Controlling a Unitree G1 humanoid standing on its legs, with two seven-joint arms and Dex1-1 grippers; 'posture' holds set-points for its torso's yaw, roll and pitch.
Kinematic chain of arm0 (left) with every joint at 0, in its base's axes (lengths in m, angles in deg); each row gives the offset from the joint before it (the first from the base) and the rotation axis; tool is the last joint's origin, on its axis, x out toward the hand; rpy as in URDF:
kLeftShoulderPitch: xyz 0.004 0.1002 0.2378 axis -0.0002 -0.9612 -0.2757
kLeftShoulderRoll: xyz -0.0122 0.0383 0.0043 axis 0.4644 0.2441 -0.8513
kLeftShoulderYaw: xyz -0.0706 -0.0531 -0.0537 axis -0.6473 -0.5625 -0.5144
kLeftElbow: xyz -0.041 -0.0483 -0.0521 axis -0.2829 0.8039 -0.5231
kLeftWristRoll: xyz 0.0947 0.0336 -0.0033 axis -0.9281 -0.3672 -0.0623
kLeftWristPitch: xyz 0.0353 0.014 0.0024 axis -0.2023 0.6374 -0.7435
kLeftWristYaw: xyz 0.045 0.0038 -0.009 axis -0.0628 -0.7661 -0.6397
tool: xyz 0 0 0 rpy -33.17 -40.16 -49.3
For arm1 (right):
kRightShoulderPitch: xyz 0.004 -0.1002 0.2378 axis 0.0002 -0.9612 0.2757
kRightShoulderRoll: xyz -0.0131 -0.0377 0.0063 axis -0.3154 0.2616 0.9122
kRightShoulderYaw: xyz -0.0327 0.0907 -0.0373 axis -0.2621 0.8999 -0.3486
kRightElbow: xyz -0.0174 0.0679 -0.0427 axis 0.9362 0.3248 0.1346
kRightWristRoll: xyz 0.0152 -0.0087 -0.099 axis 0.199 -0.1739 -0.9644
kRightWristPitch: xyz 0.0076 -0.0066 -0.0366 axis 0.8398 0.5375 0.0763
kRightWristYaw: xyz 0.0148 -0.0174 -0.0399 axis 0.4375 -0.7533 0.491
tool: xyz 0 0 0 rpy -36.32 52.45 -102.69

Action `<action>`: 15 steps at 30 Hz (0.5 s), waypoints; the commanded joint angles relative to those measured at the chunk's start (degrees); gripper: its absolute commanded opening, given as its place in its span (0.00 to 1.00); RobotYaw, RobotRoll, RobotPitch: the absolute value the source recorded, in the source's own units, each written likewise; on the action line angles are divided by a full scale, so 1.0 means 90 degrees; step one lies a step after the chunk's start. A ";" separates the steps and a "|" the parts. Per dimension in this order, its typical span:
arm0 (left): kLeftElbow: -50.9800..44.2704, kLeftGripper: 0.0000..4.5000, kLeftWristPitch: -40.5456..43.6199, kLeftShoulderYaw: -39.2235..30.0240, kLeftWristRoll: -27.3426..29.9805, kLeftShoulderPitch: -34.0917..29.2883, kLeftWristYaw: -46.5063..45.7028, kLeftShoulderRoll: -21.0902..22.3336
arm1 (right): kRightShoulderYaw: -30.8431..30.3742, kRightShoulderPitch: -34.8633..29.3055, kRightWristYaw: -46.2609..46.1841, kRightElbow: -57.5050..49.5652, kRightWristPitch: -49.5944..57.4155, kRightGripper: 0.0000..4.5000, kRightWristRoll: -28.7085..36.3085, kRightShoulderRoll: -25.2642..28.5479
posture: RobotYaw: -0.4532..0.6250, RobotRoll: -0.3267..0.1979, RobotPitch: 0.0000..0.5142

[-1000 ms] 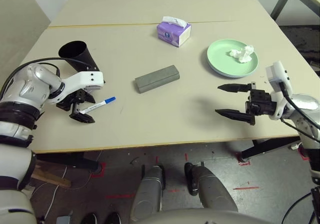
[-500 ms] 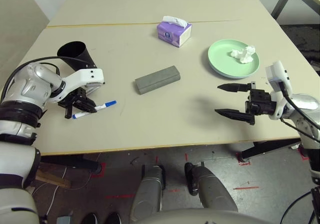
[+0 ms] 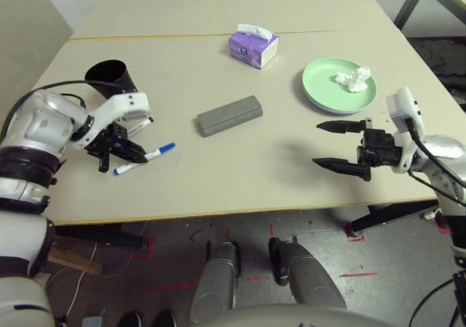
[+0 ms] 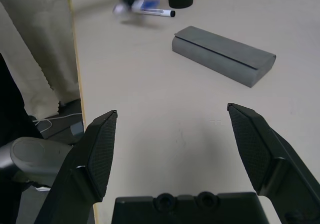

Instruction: Organize and tidy the items on the table.

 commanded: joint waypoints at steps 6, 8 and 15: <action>0.1150 0.06 0.1695 -0.2505 0.1465 0.1383 -0.1441 -0.0098 | 0.0026 0.0061 -0.0052 0.0182 0.0081 1.00 0.0070 -0.0059 | 0.38 0.62 0.36; 0.1281 0.06 0.1766 -0.2990 0.1693 0.1484 -0.1890 -0.0047 | 0.0037 0.0114 -0.0051 0.0256 0.0085 1.00 0.0087 -0.0078 | 0.39 0.62 0.36; 0.1383 0.06 0.0874 -0.3971 0.1914 0.1225 -0.3314 0.0070 | 0.0394 0.0432 -0.0715 0.0569 0.0413 1.00 0.0313 -0.0396 | 0.42 0.62 0.34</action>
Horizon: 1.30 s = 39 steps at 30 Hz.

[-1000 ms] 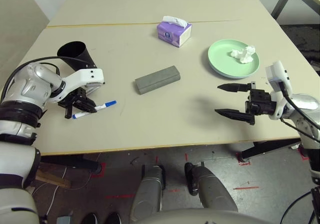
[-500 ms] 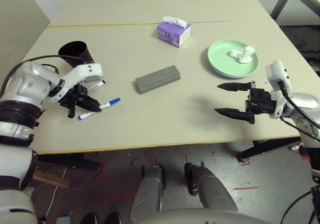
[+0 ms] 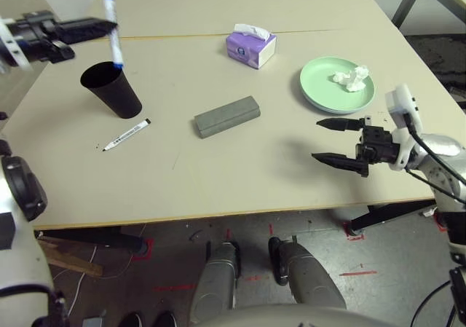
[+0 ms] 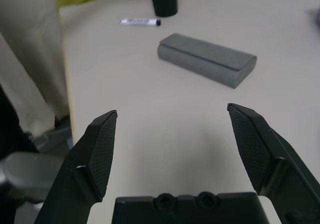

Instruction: Organize and tidy the items on the table.

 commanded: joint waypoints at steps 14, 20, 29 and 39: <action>0.0427 0.06 -0.2709 -0.0426 -0.0164 -0.0781 -0.1779 -0.0038 | 0.0379 -0.0200 -0.0856 -0.0142 0.0333 1.00 0.0114 -0.0122 | 0.40 0.62 0.34; 0.0857 0.06 -0.3372 -0.0404 -0.0185 -0.0949 -0.2114 -0.0573 | 0.0347 -0.0226 -0.0864 -0.0241 0.0353 1.00 0.0092 -0.0079 | 0.38 0.62 0.33; 0.1792 0.06 -0.4279 -0.0306 -0.0408 -0.0959 -0.2524 -0.0880 | 0.0387 -0.0313 -0.0902 -0.0395 0.0405 1.00 0.0101 0.0056 | 0.37 0.62 0.33; 0.2220 0.06 -0.4706 -0.0240 -0.0581 -0.1161 -0.2600 -0.1160 | 0.0389 -0.0431 -0.0934 -0.0559 0.0448 1.00 0.0131 0.0138 | 0.36 0.62 0.34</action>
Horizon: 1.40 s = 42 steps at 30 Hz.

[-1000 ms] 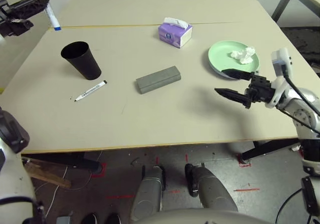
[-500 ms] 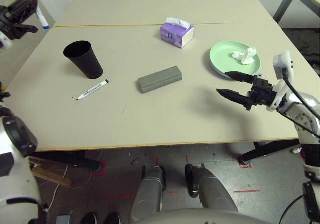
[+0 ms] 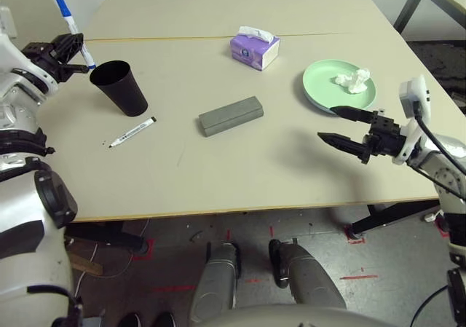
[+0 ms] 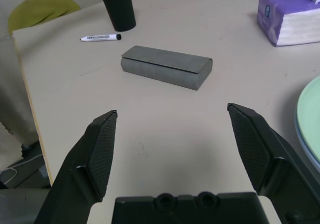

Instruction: Organize and tidy the items on the table.

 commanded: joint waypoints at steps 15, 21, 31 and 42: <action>0.0119 0.06 -0.0235 0.0118 -0.0081 -0.0129 0.0106 -0.0335 | 0.0028 -0.0103 -0.0025 -0.0292 0.0154 1.00 0.0036 0.0129 | 0.35 0.62 0.34; 0.0097 0.43 -0.0206 0.0115 -0.0064 -0.0090 0.0119 -0.0313 | 0.0010 -0.0056 0.0007 -0.0239 0.0137 1.00 0.0012 0.0154 | 0.35 0.62 0.34; 0.0031 0.99 -0.0127 0.0090 -0.0025 -0.0044 0.0212 -0.0203 | -0.0013 0.0042 0.0073 -0.0132 0.0095 1.00 -0.0007 0.0159 | 0.36 0.62 0.32; -0.0669 0.99 0.1274 0.0701 -0.0142 0.0600 0.2309 0.0740 | -0.0344 -0.0118 0.0970 -0.0439 -0.0003 1.00 0.0197 0.0166 | 0.36 0.62 0.33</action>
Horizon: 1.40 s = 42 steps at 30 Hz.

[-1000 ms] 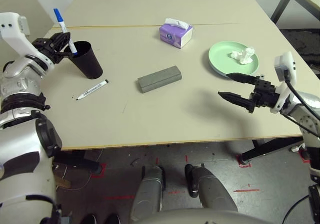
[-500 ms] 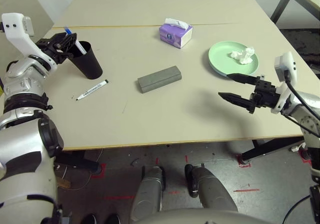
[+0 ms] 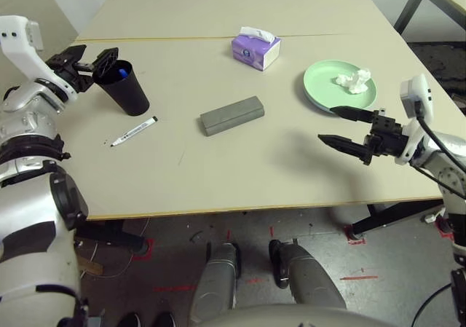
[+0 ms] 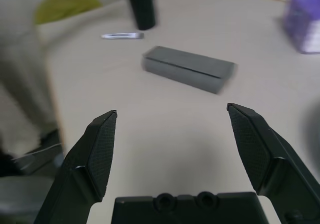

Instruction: Organize and tidy the items on the table.

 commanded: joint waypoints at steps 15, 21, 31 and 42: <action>-0.2036 0.99 0.2318 0.3273 -0.1006 0.1082 0.3872 0.1708 | -0.0769 0.0223 0.0845 0.0193 -0.0552 1.00 -0.0193 -0.0333 | 0.40 0.62 0.34; -0.4162 0.99 0.3178 0.4927 0.0414 -0.0100 0.3872 0.2703 | -0.0793 0.0190 0.0734 0.0222 -0.0612 1.00 -0.0272 -0.0440 | 0.38 0.62 0.35; -0.3194 0.99 0.2197 0.5031 -0.0961 -0.1049 0.3691 0.2124 | -0.0758 0.0034 0.0565 0.0026 -0.0523 1.00 -0.0228 -0.0404 | 0.37 0.62 0.37; -0.1453 0.99 0.1577 0.4421 -0.2060 -0.0414 0.2882 0.0986 | -0.0804 0.0071 0.0554 -0.0017 -0.0447 1.00 -0.0247 -0.0330 | 0.38 0.62 0.37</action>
